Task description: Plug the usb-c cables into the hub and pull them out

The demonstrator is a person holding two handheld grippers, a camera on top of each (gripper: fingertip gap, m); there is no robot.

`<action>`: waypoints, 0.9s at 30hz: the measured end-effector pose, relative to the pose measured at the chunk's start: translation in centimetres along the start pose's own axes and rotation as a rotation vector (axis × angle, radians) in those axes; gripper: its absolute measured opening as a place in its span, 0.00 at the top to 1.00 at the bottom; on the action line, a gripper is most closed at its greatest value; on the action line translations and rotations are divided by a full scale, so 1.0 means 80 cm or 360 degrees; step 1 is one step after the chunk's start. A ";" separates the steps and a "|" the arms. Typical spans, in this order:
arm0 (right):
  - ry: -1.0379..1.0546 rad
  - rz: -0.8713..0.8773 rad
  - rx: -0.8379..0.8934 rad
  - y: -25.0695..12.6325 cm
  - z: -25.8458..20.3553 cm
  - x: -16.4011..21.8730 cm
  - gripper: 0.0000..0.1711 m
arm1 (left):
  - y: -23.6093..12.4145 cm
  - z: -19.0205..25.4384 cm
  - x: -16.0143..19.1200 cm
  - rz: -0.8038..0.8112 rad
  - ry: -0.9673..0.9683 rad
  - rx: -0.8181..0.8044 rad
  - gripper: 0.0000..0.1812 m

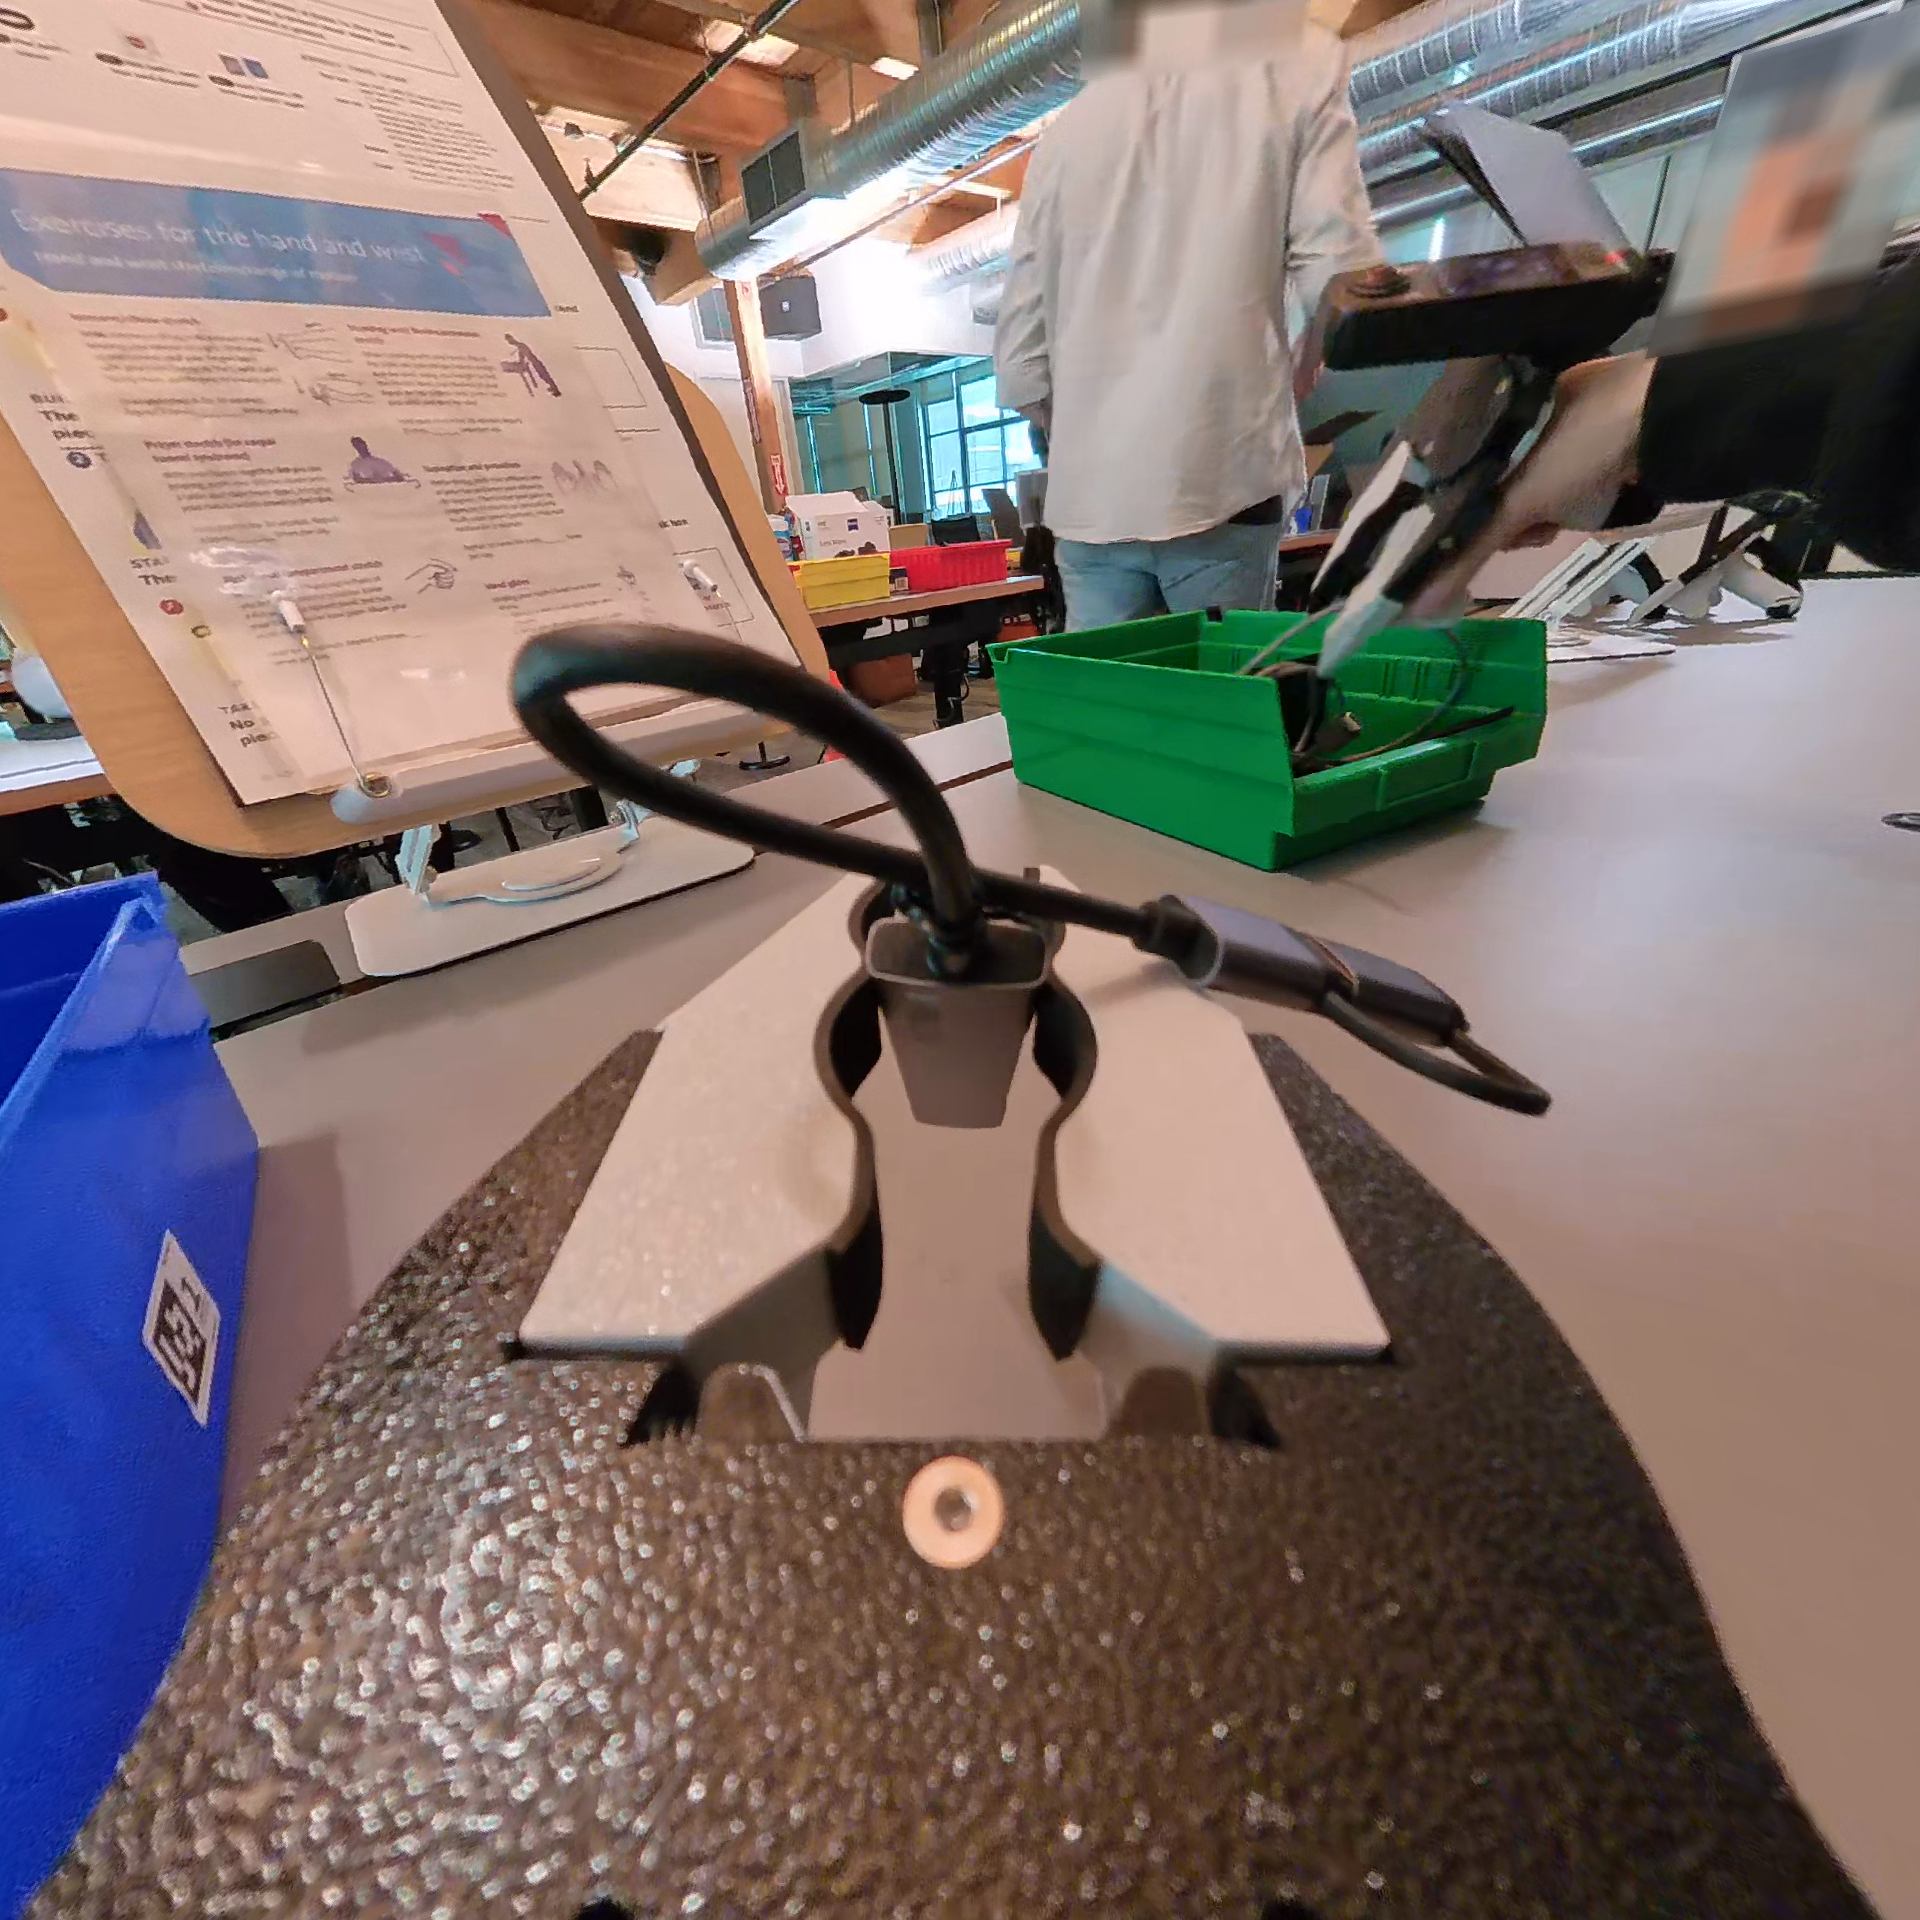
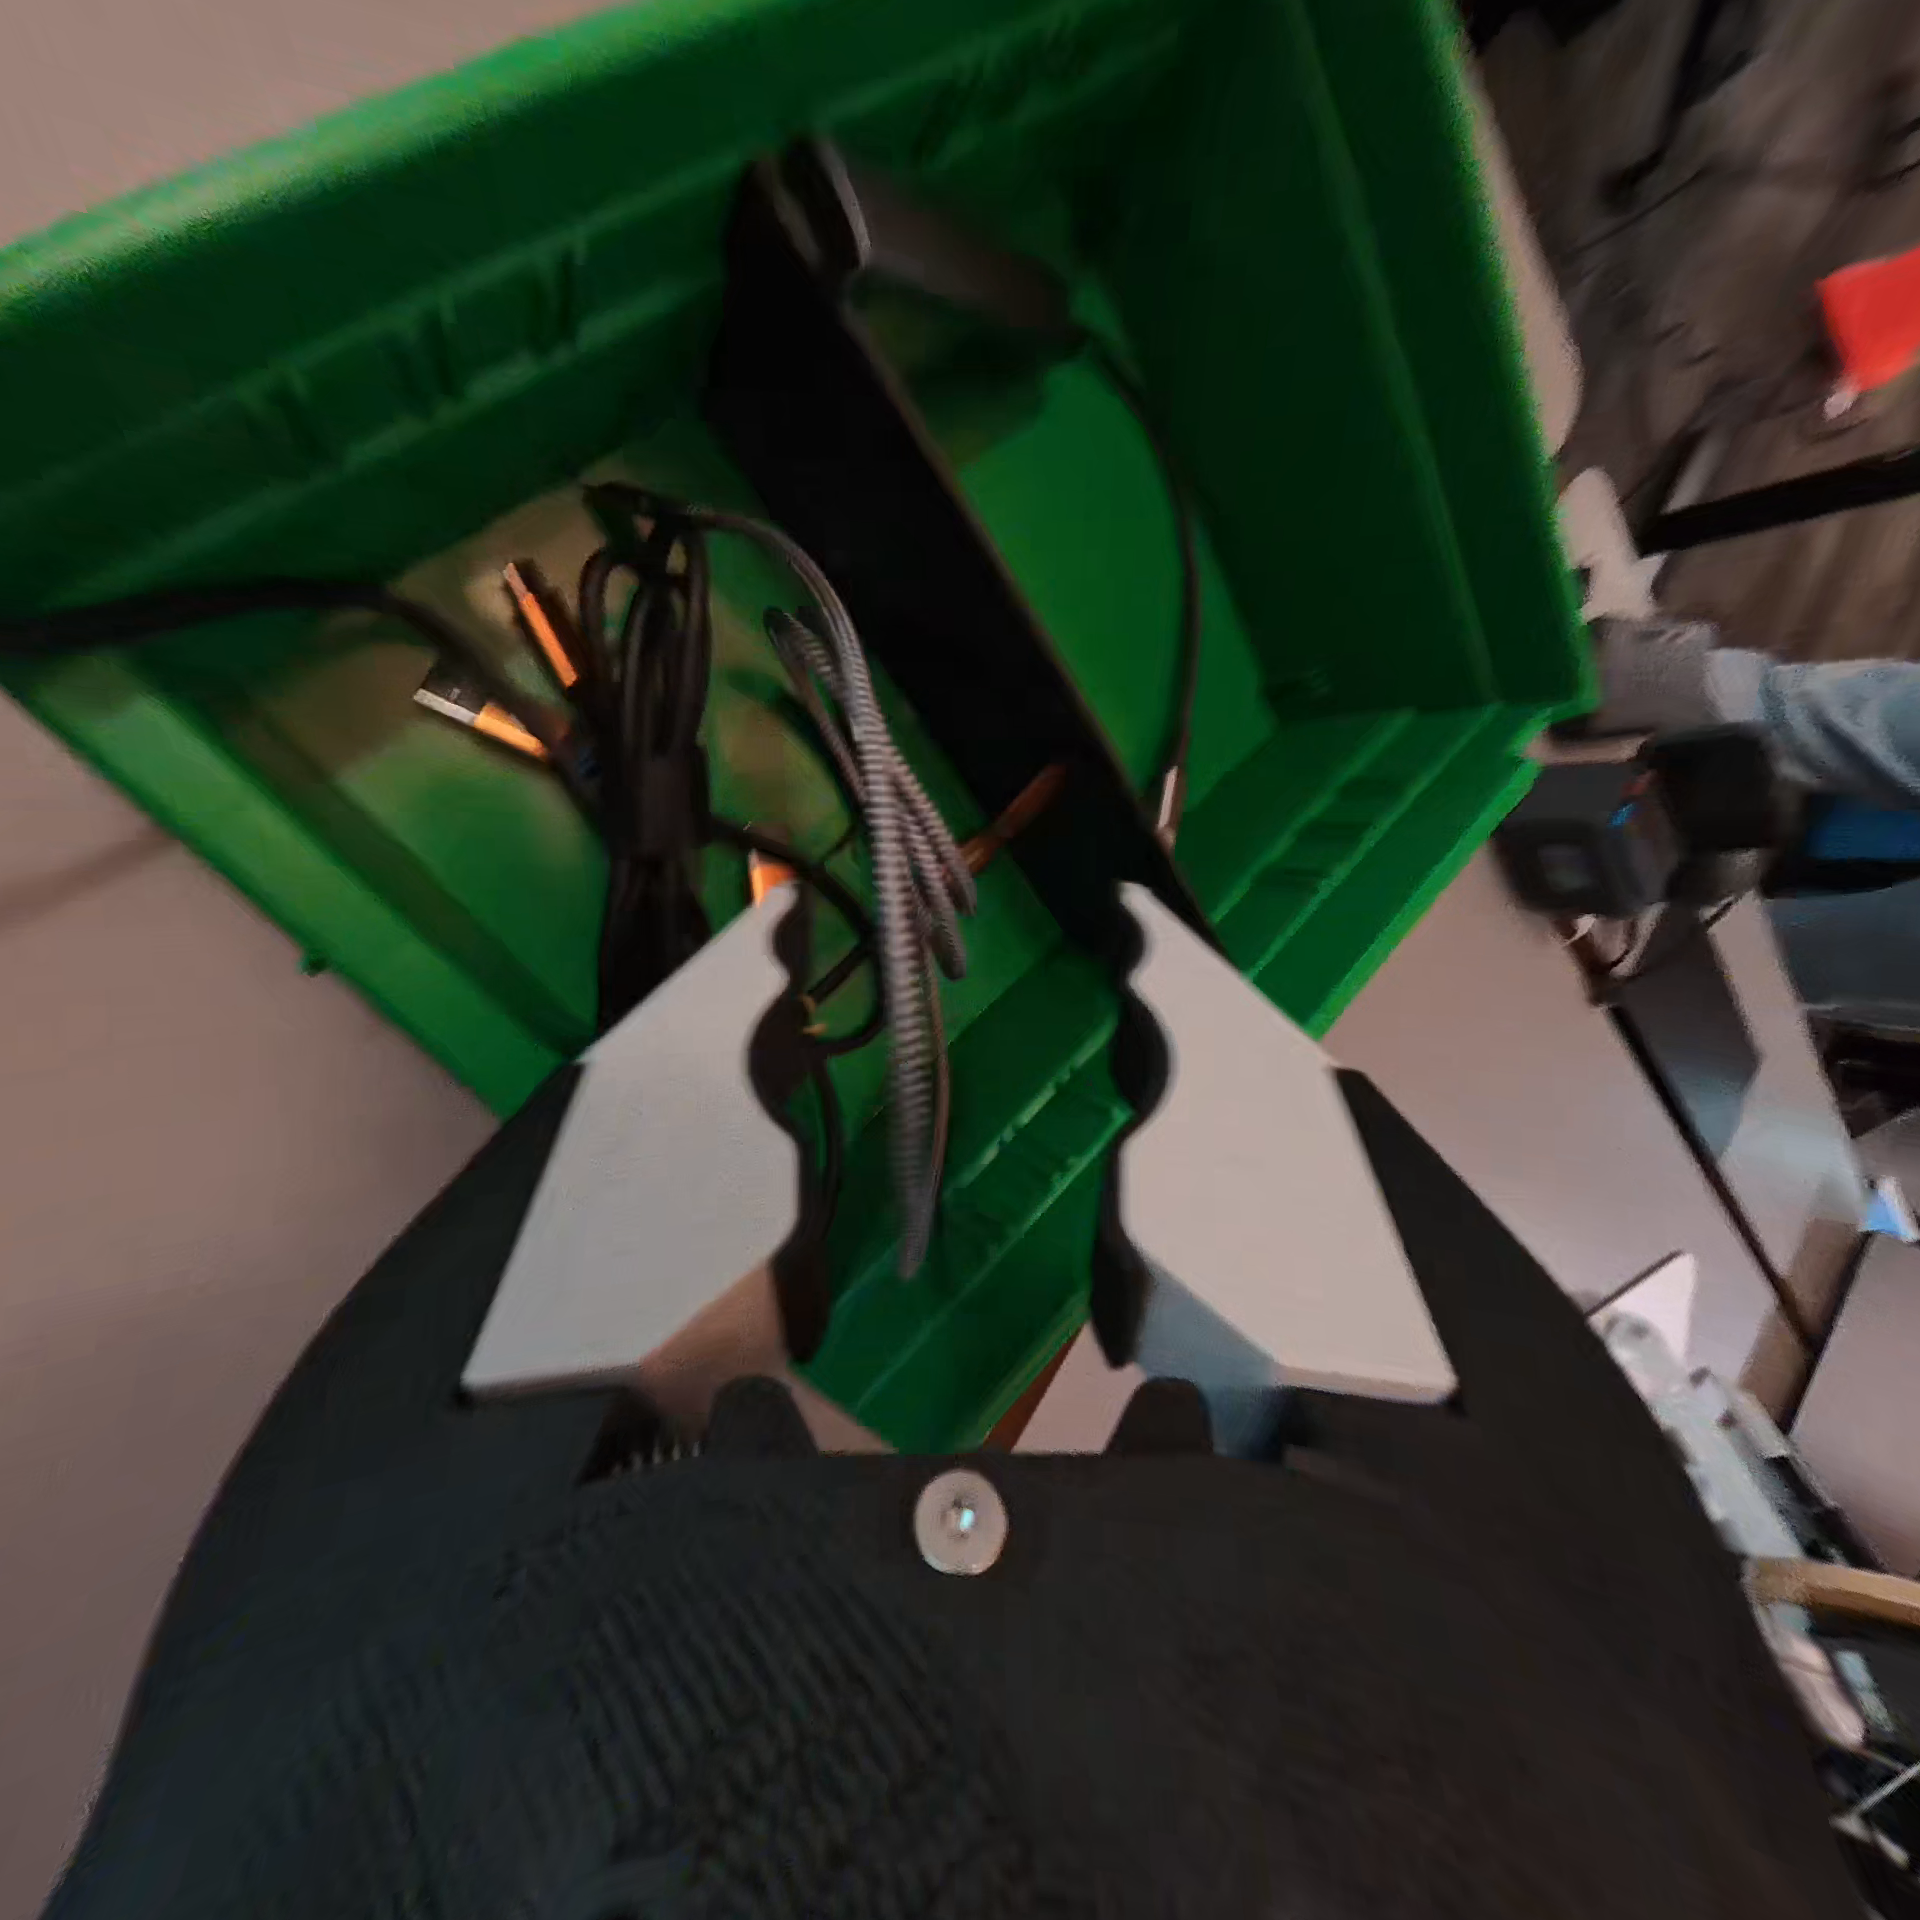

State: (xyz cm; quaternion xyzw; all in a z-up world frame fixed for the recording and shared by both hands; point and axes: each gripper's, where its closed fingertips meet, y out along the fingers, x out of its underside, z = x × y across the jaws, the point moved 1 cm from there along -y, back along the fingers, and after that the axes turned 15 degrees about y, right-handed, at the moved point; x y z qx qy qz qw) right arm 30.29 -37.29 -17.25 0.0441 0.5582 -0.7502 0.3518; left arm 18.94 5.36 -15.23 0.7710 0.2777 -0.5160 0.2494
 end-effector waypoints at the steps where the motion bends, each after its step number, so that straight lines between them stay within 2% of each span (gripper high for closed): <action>1: 0.0039 -0.0010 0.0000 -0.006 0.001 0.005 0.59 | 0.000 0.001 -0.001 0.0003 0.0006 0.0006 0.88; 4: 0.0246 0.0126 -0.0083 -0.047 -0.003 0.003 0.35 | 0.003 0.011 -0.005 0.0033 0.0010 0.0077 0.88; 7: 0.0299 0.0638 -0.0453 -0.119 -0.073 -0.040 0.35 | 0.003 0.033 -0.019 0.0146 -0.0040 0.0276 0.88; 8: 0.0242 0.0818 -0.0656 -0.148 -0.116 -0.052 0.39 | 0.001 0.044 -0.026 0.0206 -0.0079 0.0382 0.88; 10: 0.0023 0.1151 -0.1099 -0.205 -0.219 -0.062 0.57 | -0.005 0.067 -0.043 0.0344 -0.0210 0.0636 0.88; 12: -0.0096 0.1342 -0.1366 -0.236 -0.304 -0.058 0.62 | -0.015 0.083 -0.059 0.0473 -0.0318 0.0834 0.88; 15: -0.0149 0.1341 -0.1698 -0.244 -0.398 -0.043 0.63 | -0.029 0.099 -0.075 0.0614 -0.0383 0.1026 0.88; 17: -0.0141 0.1290 -0.1792 -0.231 -0.433 -0.039 0.61 | -0.039 0.102 -0.087 0.0726 -0.0417 0.1105 0.88; 19: -0.0132 0.1284 -0.1915 -0.228 -0.458 -0.037 0.65 | -0.043 0.100 -0.092 0.0780 -0.0466 0.1126 0.88; 22: -0.0148 0.1275 -0.1971 -0.226 -0.477 -0.037 0.73 | -0.046 0.096 -0.093 0.0811 -0.0493 0.1131 0.88; 25: -0.0238 0.1256 -0.1898 -0.220 -0.487 -0.036 0.81 | -0.045 0.098 -0.089 0.0786 -0.0468 0.1129 0.88; 26: -0.0312 0.1235 -0.1900 -0.220 -0.491 -0.030 0.88 | -0.043 0.100 -0.088 0.0771 -0.0451 0.1126 0.88; 27: -0.0343 0.1217 -0.1867 -0.218 -0.493 -0.029 0.88 | -0.043 0.102 -0.087 0.0765 -0.0441 0.1129 0.88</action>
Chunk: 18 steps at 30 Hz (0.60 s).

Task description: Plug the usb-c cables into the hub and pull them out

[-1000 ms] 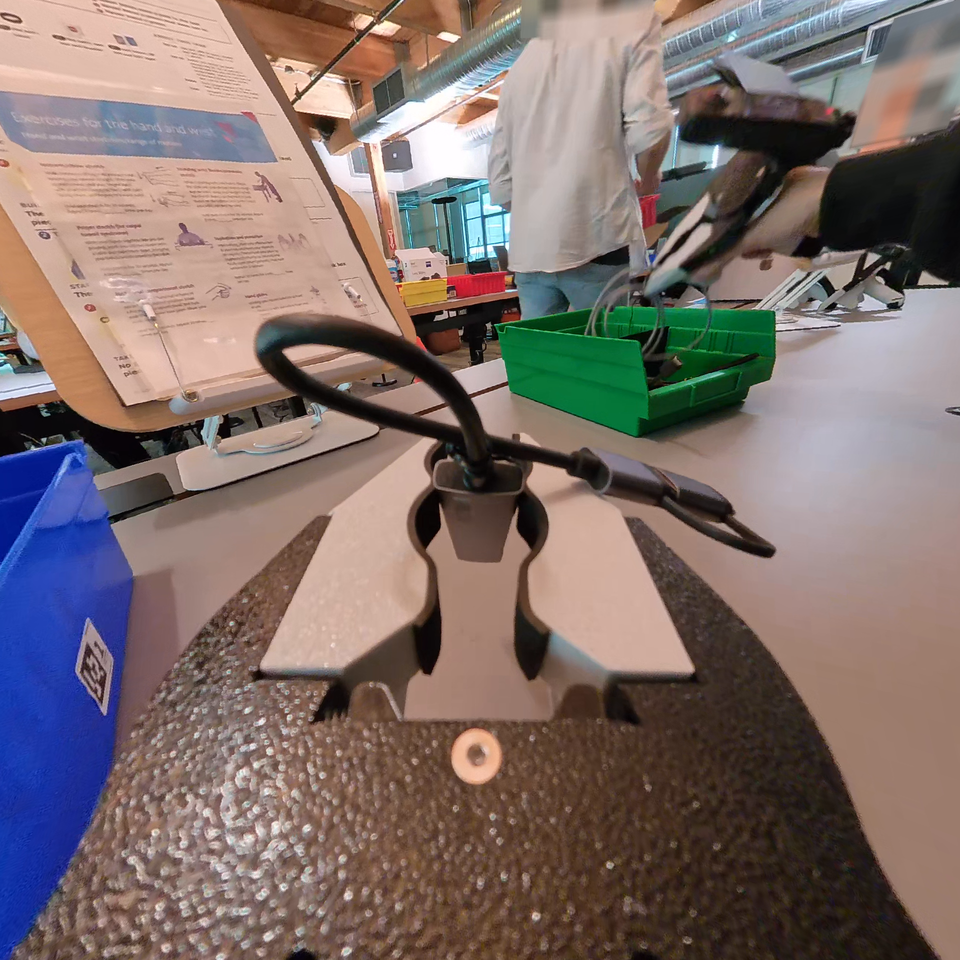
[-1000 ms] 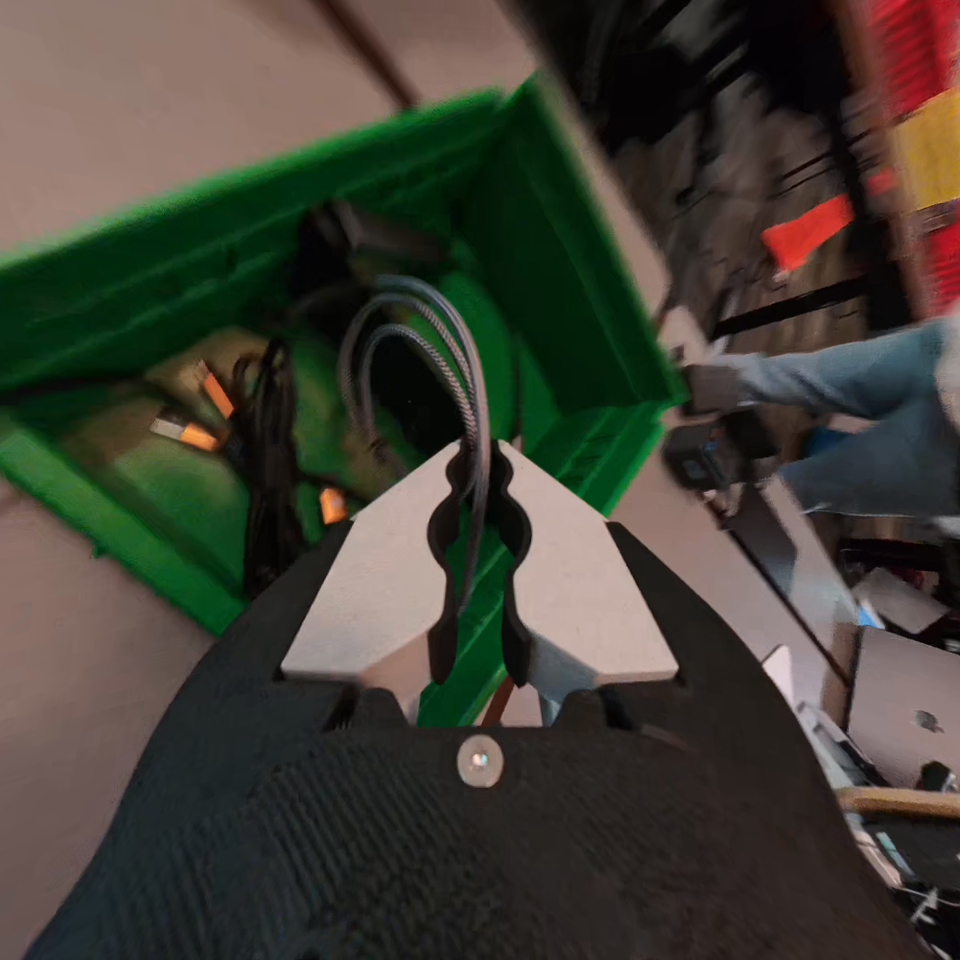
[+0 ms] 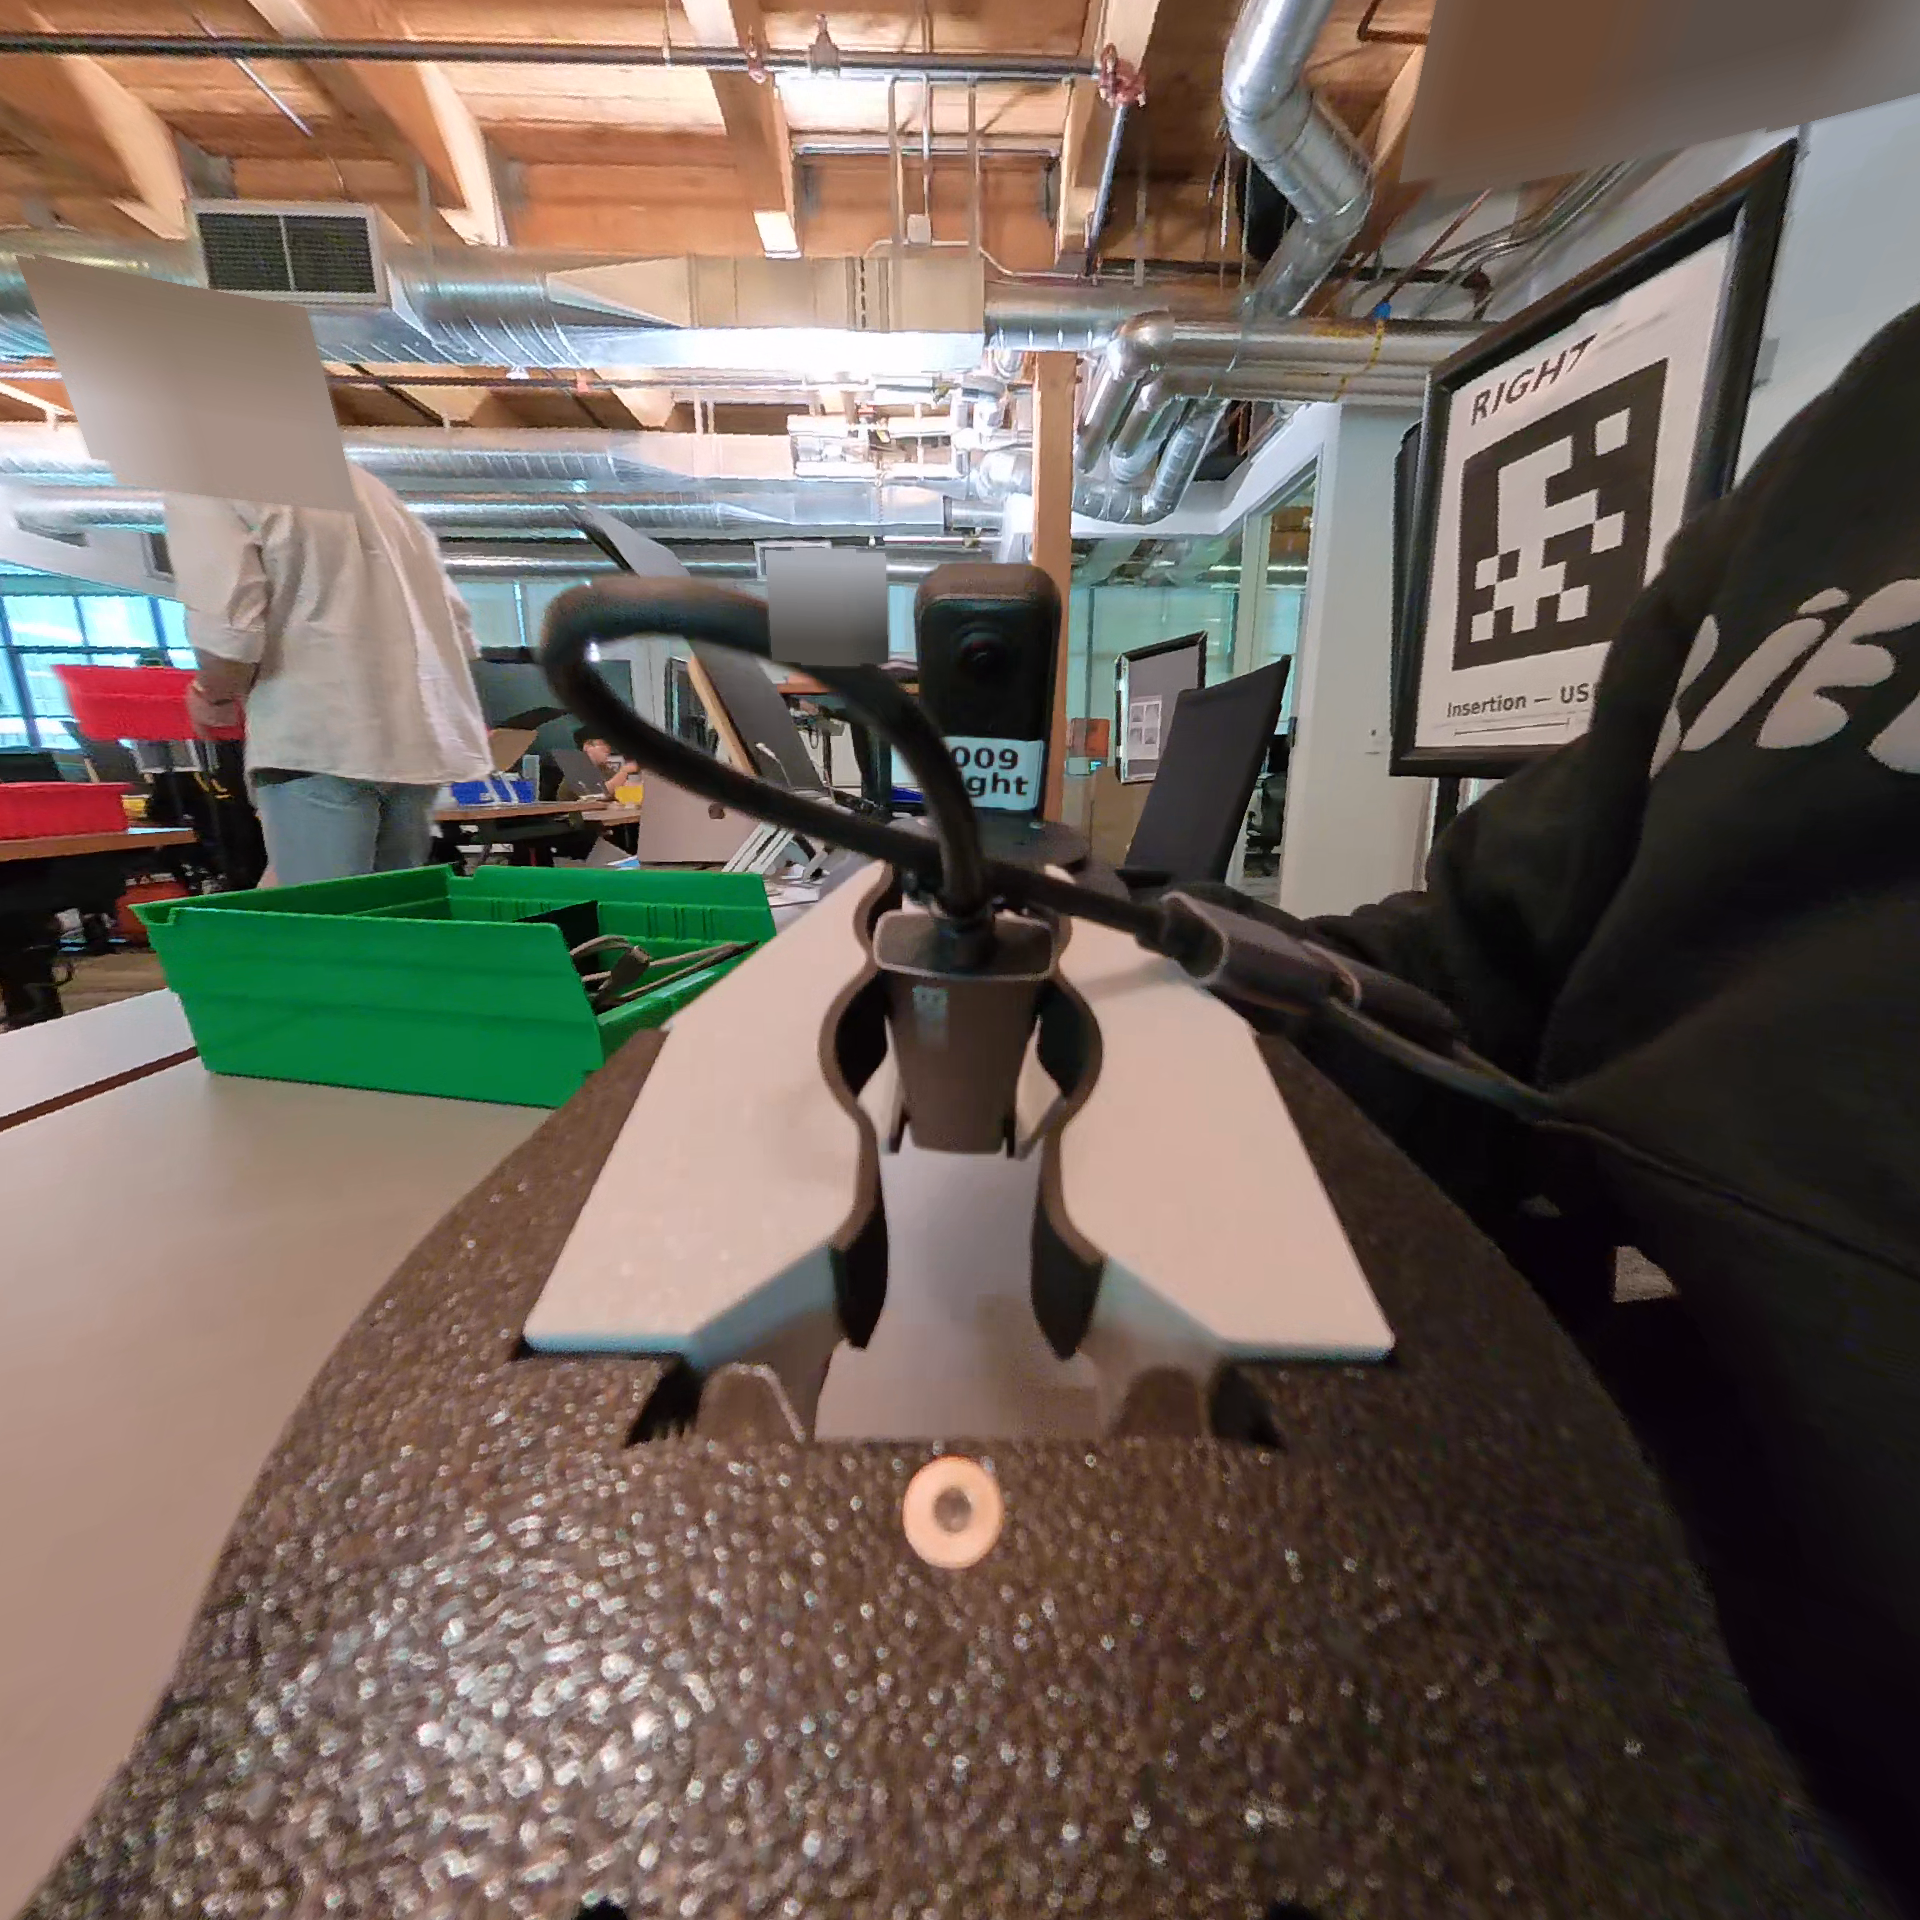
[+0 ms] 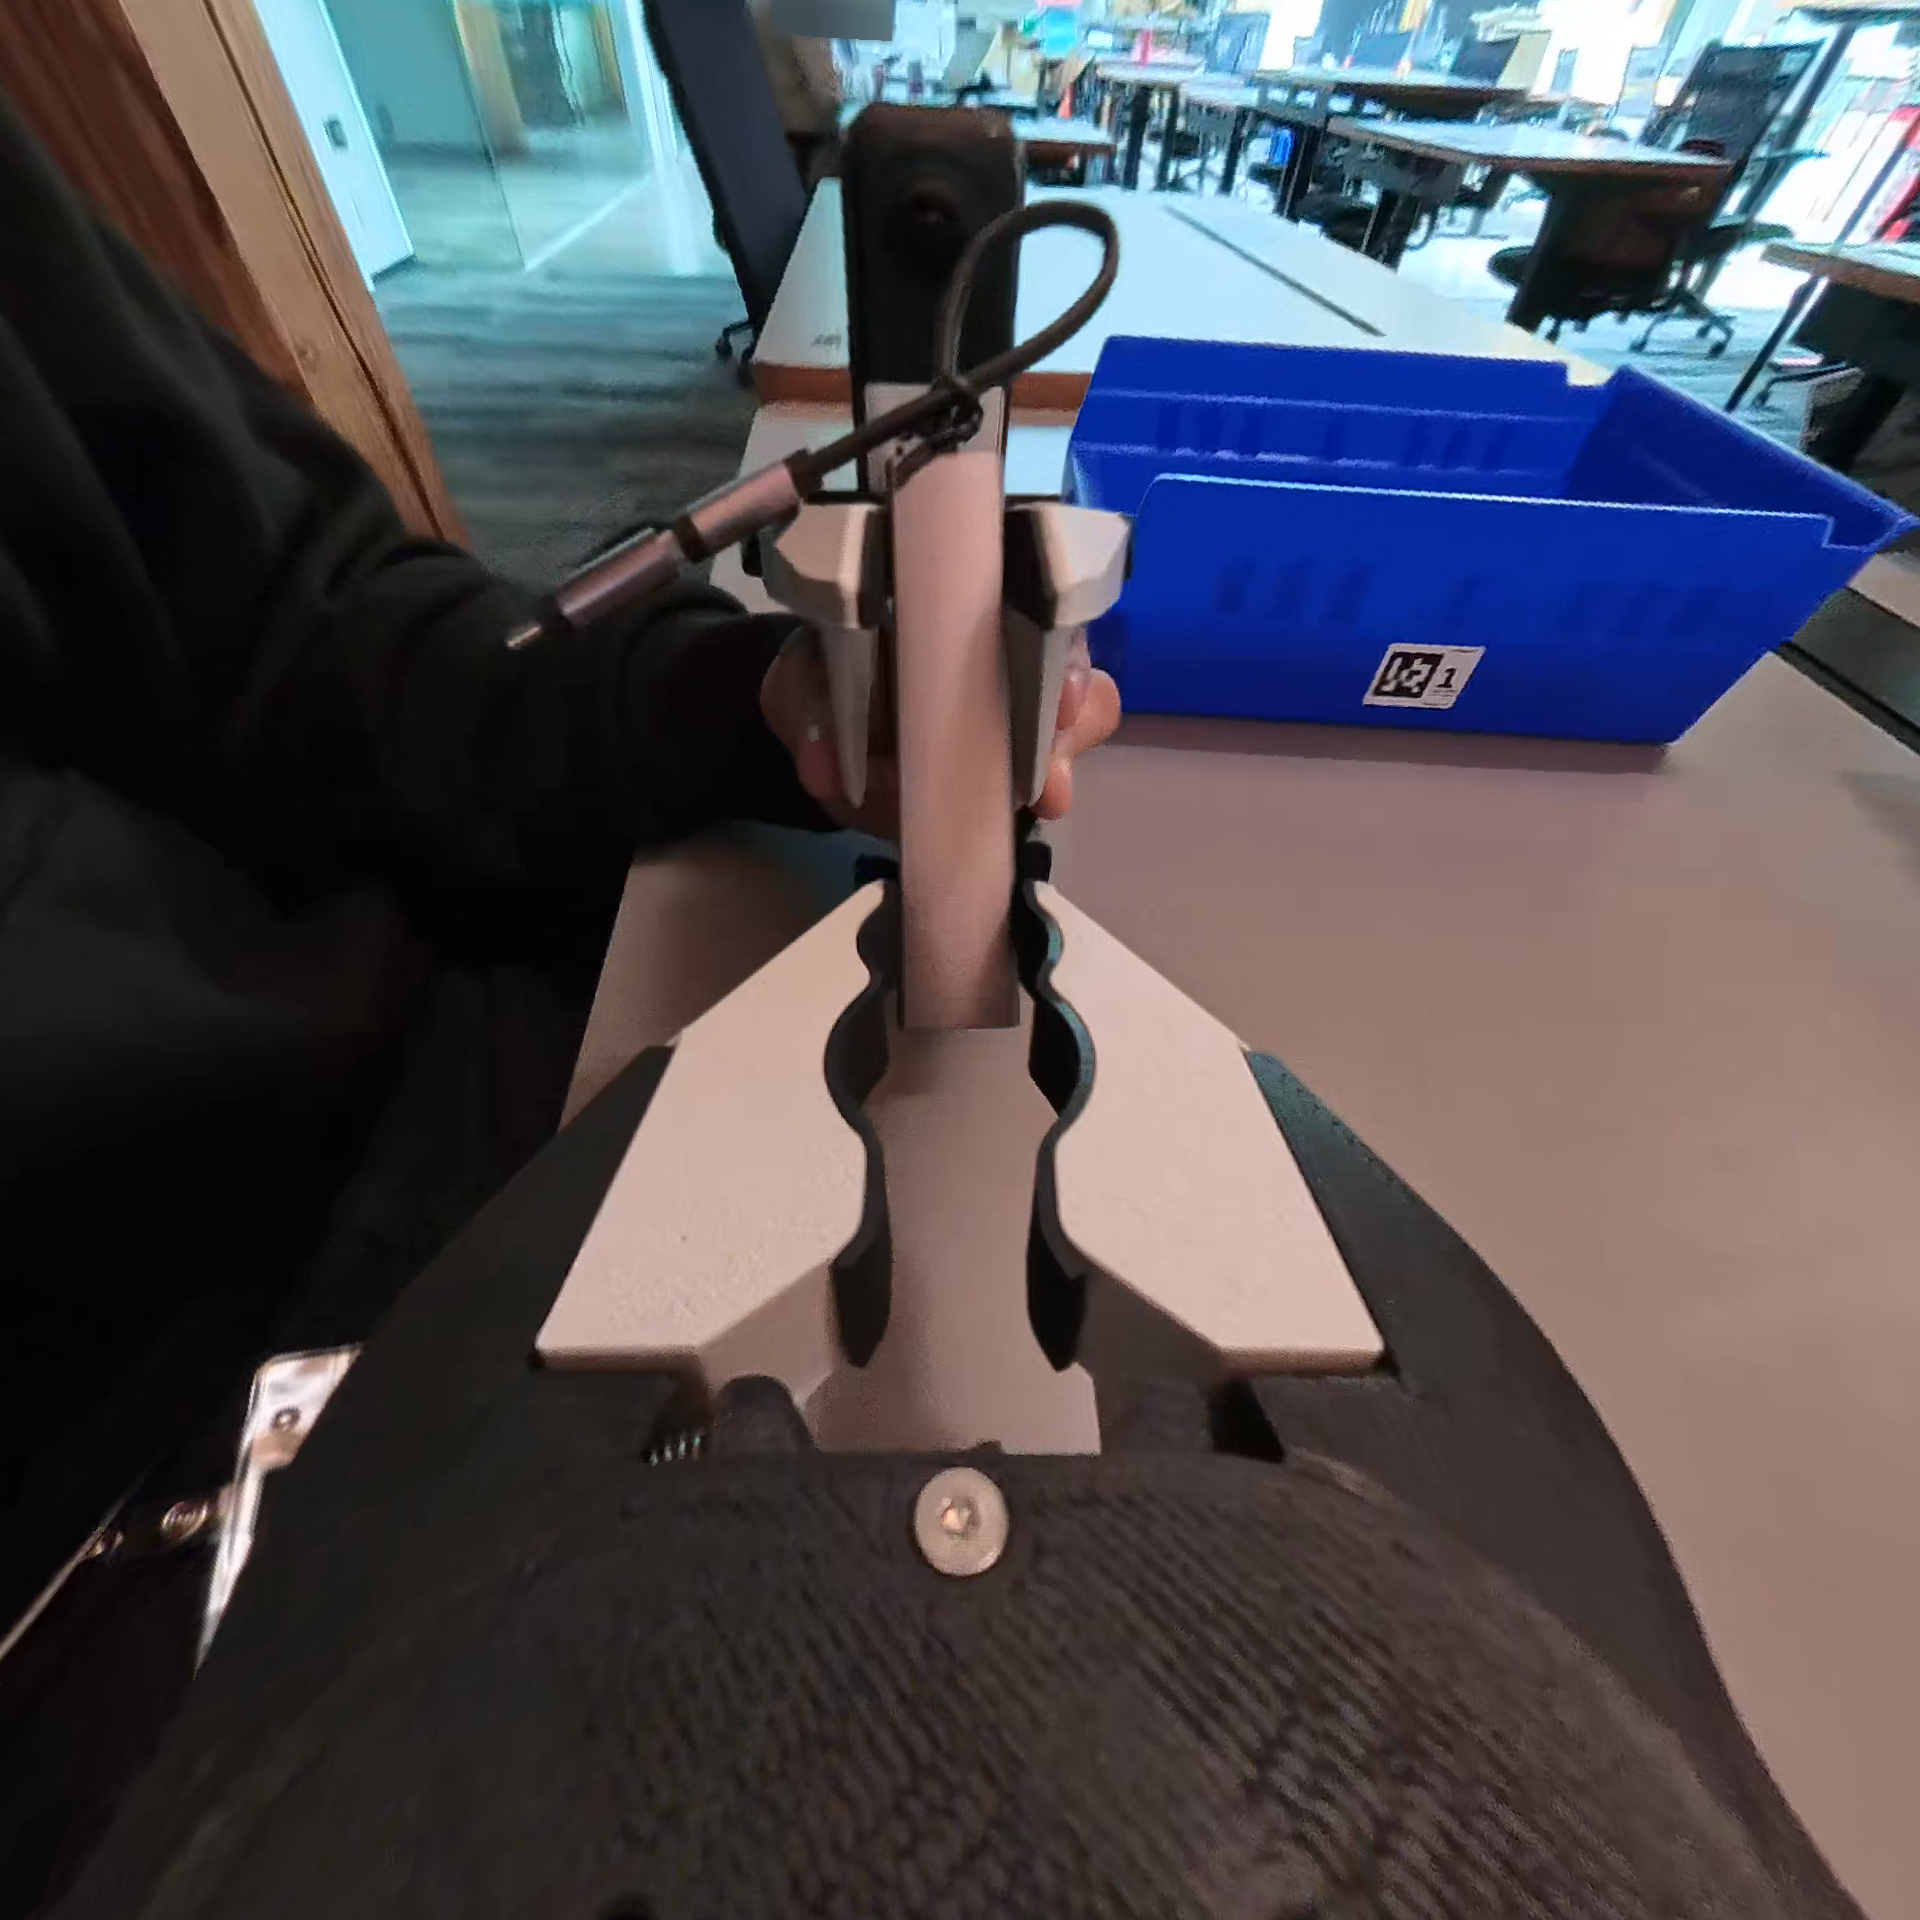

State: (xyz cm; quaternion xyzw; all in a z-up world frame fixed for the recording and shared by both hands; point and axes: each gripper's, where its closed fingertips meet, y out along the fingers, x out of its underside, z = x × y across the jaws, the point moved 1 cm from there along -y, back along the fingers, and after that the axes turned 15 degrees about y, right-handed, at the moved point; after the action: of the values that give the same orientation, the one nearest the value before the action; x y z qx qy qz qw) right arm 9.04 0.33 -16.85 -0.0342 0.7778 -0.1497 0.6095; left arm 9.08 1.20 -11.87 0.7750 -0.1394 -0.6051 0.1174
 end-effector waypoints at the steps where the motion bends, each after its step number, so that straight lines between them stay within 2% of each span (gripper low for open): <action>1: -0.0009 -0.0024 0.0011 0.000 -0.001 0.002 0.88 | 0.000 0.001 0.001 -0.0004 -0.0008 0.0009 0.88; 5: -0.0024 0.0046 0.0088 -0.014 0.002 -0.003 0.88 | 0.003 0.002 0.007 -0.0054 0.0026 -0.0026 0.87; 8: -0.0052 0.0176 0.0254 -0.038 0.021 -0.020 0.88 | 0.008 -0.003 0.020 -0.0199 0.0152 -0.0138 0.60; 11: -0.0136 0.0248 0.0380 -0.075 0.033 -0.050 0.88 | 0.012 -0.006 0.040 -0.0391 0.0262 -0.0189 0.48; 14: -0.0277 0.0259 0.0673 -0.134 0.062 -0.092 0.88 | 0.011 -0.009 0.054 -0.0528 0.0366 -0.0220 0.45; 18: -0.0452 0.0029 0.1354 -0.257 0.153 -0.131 0.88 | 0.010 -0.013 0.060 -0.0587 0.0444 -0.0257 0.45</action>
State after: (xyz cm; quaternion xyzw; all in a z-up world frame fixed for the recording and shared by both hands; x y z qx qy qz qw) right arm 20.80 -19.10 -3.95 0.2060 0.5559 -0.4447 0.6714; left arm 11.12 -1.27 -15.67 0.8515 0.0709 -0.5126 0.0845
